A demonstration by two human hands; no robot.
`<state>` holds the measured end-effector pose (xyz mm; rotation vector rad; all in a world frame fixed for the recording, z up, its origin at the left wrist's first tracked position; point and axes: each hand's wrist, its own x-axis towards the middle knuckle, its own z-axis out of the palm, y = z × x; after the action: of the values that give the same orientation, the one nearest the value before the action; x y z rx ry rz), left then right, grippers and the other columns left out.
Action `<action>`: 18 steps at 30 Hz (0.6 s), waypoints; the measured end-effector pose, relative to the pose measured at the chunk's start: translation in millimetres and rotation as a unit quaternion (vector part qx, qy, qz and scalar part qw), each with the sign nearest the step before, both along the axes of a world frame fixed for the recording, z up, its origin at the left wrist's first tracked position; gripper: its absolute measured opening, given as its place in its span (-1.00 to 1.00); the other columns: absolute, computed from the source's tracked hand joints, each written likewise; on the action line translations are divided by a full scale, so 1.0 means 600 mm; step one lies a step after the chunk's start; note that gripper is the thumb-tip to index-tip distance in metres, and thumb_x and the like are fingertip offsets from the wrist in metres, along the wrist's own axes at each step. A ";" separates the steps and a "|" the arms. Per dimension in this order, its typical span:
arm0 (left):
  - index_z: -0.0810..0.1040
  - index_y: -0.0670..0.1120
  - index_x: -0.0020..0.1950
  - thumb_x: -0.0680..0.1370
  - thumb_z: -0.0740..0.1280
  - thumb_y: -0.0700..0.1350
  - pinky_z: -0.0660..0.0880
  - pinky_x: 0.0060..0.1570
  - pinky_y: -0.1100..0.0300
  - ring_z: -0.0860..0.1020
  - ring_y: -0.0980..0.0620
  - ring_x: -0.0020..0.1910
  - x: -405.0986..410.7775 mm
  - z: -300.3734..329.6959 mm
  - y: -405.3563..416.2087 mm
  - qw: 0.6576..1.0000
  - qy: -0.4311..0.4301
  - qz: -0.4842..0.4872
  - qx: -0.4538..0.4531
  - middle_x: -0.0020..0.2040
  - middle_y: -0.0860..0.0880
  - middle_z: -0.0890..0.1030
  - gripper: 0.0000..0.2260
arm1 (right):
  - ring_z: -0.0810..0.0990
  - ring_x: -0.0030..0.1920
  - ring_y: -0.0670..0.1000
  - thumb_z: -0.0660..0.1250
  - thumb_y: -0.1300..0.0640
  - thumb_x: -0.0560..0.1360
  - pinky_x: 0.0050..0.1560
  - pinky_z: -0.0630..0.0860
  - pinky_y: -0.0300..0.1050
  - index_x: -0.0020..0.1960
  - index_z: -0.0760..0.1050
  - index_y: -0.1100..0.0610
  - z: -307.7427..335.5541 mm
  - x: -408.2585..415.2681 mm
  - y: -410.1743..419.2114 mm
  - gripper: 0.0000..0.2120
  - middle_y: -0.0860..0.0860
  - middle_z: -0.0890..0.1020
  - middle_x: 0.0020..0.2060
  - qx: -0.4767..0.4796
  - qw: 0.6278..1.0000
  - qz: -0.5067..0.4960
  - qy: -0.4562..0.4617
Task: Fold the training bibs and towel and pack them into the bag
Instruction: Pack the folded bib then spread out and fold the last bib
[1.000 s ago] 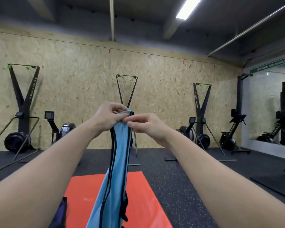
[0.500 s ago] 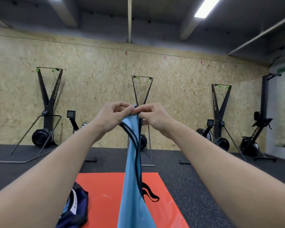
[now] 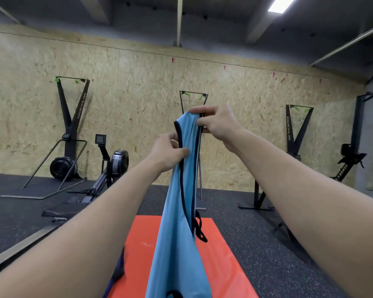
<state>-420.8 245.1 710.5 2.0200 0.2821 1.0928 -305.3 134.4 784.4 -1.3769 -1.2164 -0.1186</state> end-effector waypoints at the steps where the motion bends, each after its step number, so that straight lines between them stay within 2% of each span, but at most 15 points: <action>1: 0.58 -0.13 0.12 0.52 0.41 -0.17 0.60 -0.11 0.03 0.65 -0.09 -0.04 0.002 -0.003 0.000 1.000 0.015 0.009 0.009 -0.01 -0.14 0.67 -0.81 | 0.69 0.02 0.06 0.34 0.41 0.48 -0.02 0.68 0.00 0.06 0.70 0.12 0.007 0.004 0.001 -0.71 0.09 0.70 0.01 0.013 1.000 -0.017 0.007; 3: 0.60 -0.20 0.06 0.52 0.38 -0.19 0.62 -0.01 -0.07 0.65 -0.15 -0.03 0.002 -0.013 0.010 0.998 0.046 0.029 0.034 -0.02 -0.19 0.67 -0.85 | 0.69 0.02 0.14 0.34 0.39 0.44 0.00 0.67 0.11 0.00 0.71 0.07 0.022 0.017 0.001 -0.70 0.08 0.70 -0.03 0.033 0.998 -0.052 0.016; 5: 0.62 -0.20 0.01 0.50 0.38 -0.21 0.61 -0.04 -0.09 0.65 -0.18 -0.05 0.000 -0.026 0.026 0.994 0.074 0.050 0.067 -0.05 -0.19 0.68 -0.88 | 0.68 0.04 0.14 0.34 0.38 0.43 -0.02 0.69 0.04 -0.04 0.72 0.05 0.037 0.035 -0.006 -0.70 0.07 0.68 0.00 0.042 0.995 -0.084 0.022; 7: 0.64 -0.15 -0.02 0.48 0.37 -0.24 0.62 -0.13 -0.01 0.65 -0.12 -0.13 -0.005 -0.039 0.040 0.987 0.105 0.073 0.102 -0.11 -0.13 0.69 -0.88 | 0.66 0.05 0.09 0.35 0.36 0.43 -0.03 0.69 -0.04 -0.08 0.72 0.03 0.049 0.057 -0.014 -0.72 0.07 0.66 0.04 0.044 0.992 -0.110 0.029; 9: 0.64 -0.12 -0.04 0.47 0.36 -0.27 0.53 -0.27 0.16 0.60 -0.02 -0.22 -0.012 -0.050 0.050 0.977 0.133 0.100 0.130 -0.14 -0.07 0.67 -0.88 | 0.64 0.05 0.07 0.36 0.36 0.43 -0.03 0.68 -0.08 -0.09 0.72 0.04 0.058 0.077 -0.025 -0.73 0.08 0.64 0.05 0.047 0.990 -0.129 0.040; 11: 0.62 -0.08 -0.09 0.45 0.36 -0.27 0.46 -0.30 0.22 0.56 0.00 -0.23 -0.021 -0.059 0.062 0.969 0.157 0.121 0.145 -0.17 -0.04 0.66 -0.88 | 0.64 0.05 0.06 0.35 0.38 0.44 -0.03 0.67 -0.10 -0.09 0.71 0.05 0.063 0.094 -0.035 -0.72 0.08 0.63 0.05 0.050 0.987 -0.143 0.047; 18: 0.58 0.04 -0.06 0.41 0.37 -0.19 0.56 -0.19 0.14 0.58 0.00 -0.14 -0.069 -0.059 0.116 0.943 0.229 0.172 0.170 -0.15 0.06 0.60 -0.82 | 0.64 0.05 0.06 0.36 0.37 0.45 0.01 0.67 -0.08 -0.10 0.70 0.03 0.064 0.147 -0.057 -0.73 0.08 0.64 0.04 0.056 0.980 -0.179 0.058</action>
<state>-462.0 314.8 675.2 2.6006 0.7528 0.9022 -217.1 100.2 823.0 -1.4716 -0.8433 -0.3495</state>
